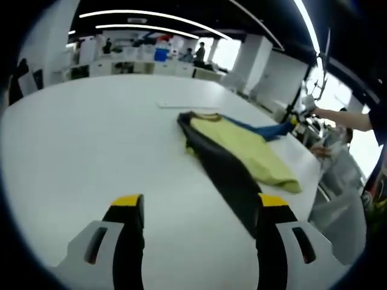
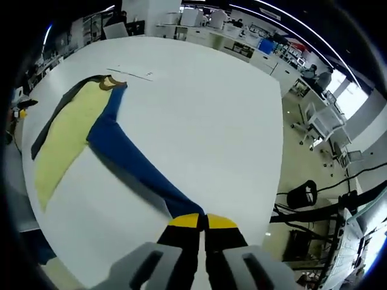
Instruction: Fold the garment on the visible template until the final outline fits inside the template.
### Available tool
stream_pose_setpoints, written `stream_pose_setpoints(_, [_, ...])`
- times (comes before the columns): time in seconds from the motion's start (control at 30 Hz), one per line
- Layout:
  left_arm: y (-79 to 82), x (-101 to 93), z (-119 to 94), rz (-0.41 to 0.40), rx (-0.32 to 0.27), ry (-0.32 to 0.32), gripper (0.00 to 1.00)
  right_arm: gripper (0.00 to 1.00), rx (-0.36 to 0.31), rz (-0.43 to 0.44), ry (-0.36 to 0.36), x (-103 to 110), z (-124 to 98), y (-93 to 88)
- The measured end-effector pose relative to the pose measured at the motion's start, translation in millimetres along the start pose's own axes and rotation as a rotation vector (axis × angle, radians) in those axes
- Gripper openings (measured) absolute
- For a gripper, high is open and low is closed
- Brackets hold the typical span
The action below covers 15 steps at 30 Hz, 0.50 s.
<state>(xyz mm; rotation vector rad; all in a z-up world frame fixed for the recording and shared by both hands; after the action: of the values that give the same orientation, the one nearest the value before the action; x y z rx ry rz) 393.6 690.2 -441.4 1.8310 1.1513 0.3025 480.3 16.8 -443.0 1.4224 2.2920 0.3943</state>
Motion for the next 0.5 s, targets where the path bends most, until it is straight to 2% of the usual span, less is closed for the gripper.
stream_pose_setpoints(0.23, [-0.1, -1.3, 1.8, -0.005, 0.003, -0.006, 0.71, 0.00, -0.007, -0.020, -0.001, -4.4, 3.8, -0.5])
stream_pose_setpoints(0.5, [-1.3, -1.6, 3.7, -0.005, 0.004, -0.014, 0.71, 0.00, -0.003, -0.007, 0.014, -3.8, 10.1, -12.2])
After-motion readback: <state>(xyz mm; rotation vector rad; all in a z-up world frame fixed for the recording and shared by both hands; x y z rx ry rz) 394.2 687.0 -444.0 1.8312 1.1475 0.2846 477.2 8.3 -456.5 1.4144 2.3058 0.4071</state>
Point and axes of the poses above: the point that each gripper's makers call its tool centre point, and the gripper's own axes: z roughly forward along the fingers, x roughly to its left, y roughly out of its top, the point moved 2 cm from there along -z, roughly backward along the fingers, and after that the axes turned 2 degrees about z, right-handed, at the moved point
